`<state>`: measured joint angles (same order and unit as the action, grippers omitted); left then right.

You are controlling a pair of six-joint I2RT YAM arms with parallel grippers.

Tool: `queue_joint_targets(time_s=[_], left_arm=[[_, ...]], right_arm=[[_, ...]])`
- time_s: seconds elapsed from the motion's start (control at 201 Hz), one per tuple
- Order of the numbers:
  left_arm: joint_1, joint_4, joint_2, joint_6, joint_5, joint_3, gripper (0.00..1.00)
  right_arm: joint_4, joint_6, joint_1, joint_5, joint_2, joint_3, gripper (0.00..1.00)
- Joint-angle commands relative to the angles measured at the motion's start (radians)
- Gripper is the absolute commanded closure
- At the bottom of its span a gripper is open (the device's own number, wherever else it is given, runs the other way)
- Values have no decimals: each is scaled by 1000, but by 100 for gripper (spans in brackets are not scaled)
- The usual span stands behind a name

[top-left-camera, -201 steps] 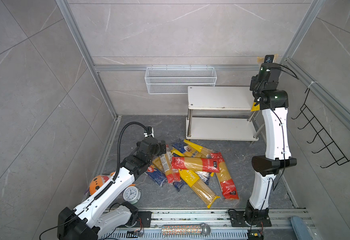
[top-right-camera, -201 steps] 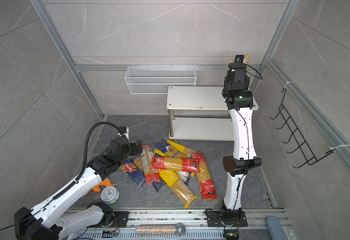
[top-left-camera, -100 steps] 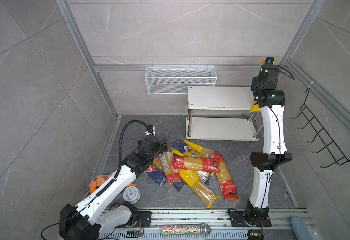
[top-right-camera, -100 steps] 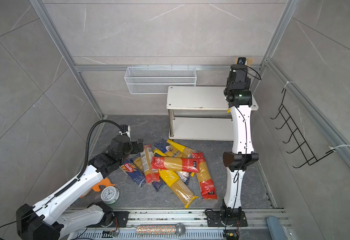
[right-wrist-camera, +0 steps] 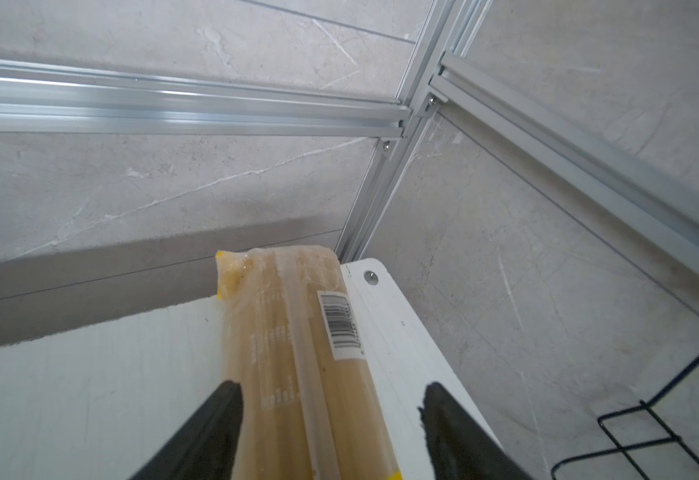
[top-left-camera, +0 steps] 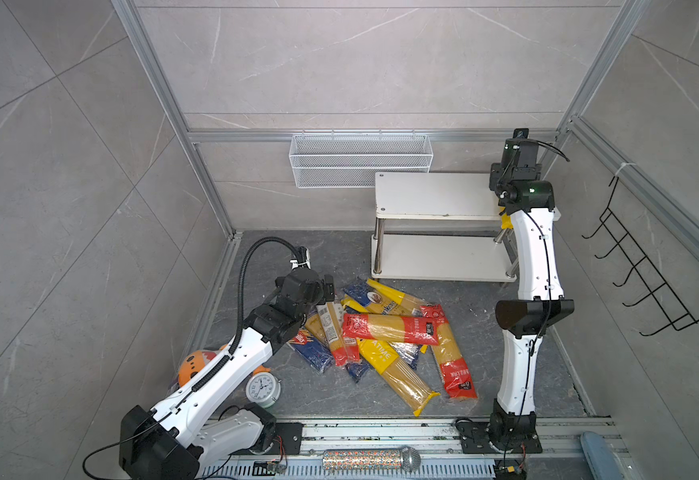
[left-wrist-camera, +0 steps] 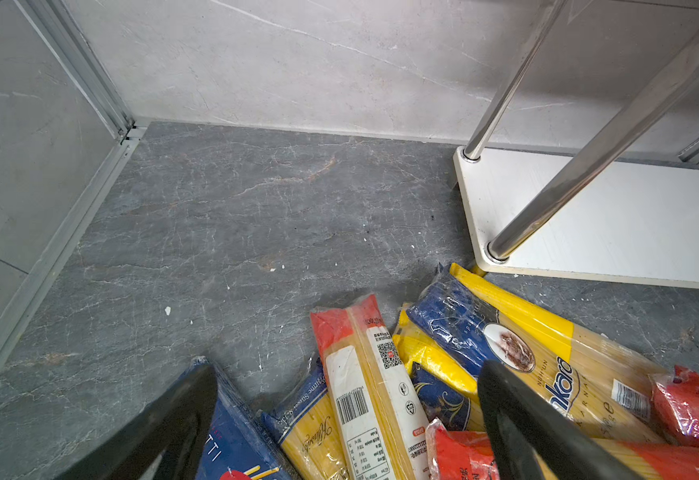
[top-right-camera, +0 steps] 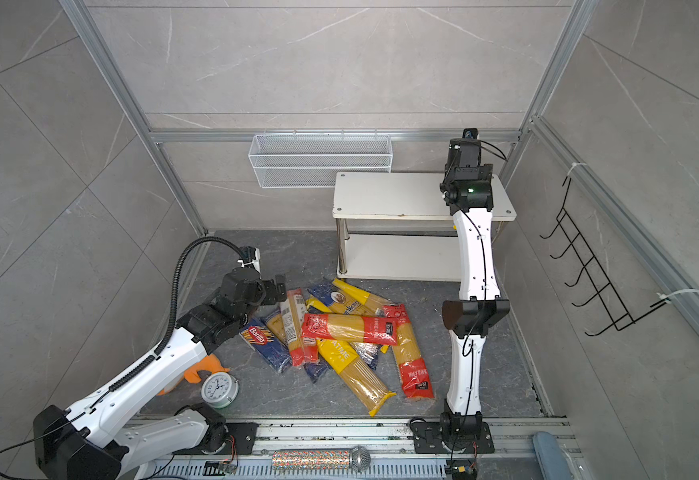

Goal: Place and organize the pasta boxes and bags onto the shelf
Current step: 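Lower the bag upright onto the shelf's top corner nearest the wire rack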

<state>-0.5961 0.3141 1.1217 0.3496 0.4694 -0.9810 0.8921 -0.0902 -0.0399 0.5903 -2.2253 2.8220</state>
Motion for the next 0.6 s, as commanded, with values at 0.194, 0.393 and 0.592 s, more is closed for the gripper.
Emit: queue_joint_targets(time_s=[0.194, 0.393, 0.592], left_arm=[[-22, -29, 12, -23, 7, -47, 0], [-37, -30, 2, -21, -30, -21, 0], [-40, -41, -60, -25, -24, 40, 0]], right_arm=[[232, 161, -4, -136, 218, -128, 0], [323, 217, -3, -211, 288, -275, 0], [321, 237, 11, -253, 328, -388, 1]])
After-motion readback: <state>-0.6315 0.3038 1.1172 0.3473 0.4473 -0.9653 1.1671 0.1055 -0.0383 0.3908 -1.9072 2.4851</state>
